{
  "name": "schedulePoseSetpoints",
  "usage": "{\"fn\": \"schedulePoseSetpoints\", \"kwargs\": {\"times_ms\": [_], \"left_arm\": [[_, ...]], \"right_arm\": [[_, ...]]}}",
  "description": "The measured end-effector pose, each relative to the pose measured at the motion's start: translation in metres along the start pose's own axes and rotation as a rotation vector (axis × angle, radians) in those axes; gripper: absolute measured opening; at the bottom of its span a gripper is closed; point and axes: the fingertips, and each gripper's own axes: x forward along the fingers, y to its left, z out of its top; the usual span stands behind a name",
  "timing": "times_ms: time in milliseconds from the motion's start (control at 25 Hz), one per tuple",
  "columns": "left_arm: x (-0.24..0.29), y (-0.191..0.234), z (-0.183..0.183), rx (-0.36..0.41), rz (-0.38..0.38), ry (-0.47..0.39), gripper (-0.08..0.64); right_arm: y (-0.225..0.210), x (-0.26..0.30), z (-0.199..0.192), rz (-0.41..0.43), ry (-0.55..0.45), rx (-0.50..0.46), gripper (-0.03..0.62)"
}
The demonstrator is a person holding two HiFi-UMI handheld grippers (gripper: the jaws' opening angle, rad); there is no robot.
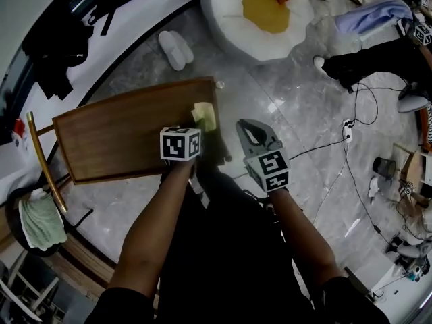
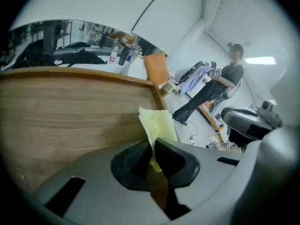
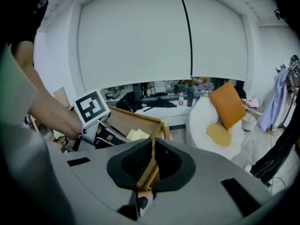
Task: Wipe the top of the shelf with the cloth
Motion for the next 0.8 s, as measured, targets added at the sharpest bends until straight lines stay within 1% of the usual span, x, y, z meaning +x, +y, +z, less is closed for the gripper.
{"fn": "schedulePoseSetpoints", "kwargs": {"times_ms": [120, 280, 400, 560, 800], "left_arm": [[0.001, -0.001, -0.002, 0.012, -0.021, 0.002, 0.028], [0.000, 0.000, -0.001, 0.002, -0.032, -0.004, 0.028], [-0.005, 0.008, -0.004, 0.006, -0.024, 0.000, 0.028], [-0.018, 0.027, -0.009, 0.018, -0.021, 0.020, 0.028], [-0.050, 0.073, -0.021, -0.006, 0.009, 0.022, 0.028]], "right_arm": [[0.005, 0.002, -0.002, 0.009, 0.007, 0.002, 0.029], [0.019, 0.010, 0.006, 0.037, 0.007, -0.019, 0.029], [0.028, 0.015, 0.013, 0.043, 0.008, -0.026, 0.029], [0.045, 0.025, 0.021, 0.049, 0.011, -0.032, 0.029], [0.088, 0.047, 0.035, 0.087, 0.016, -0.049, 0.029]]}}
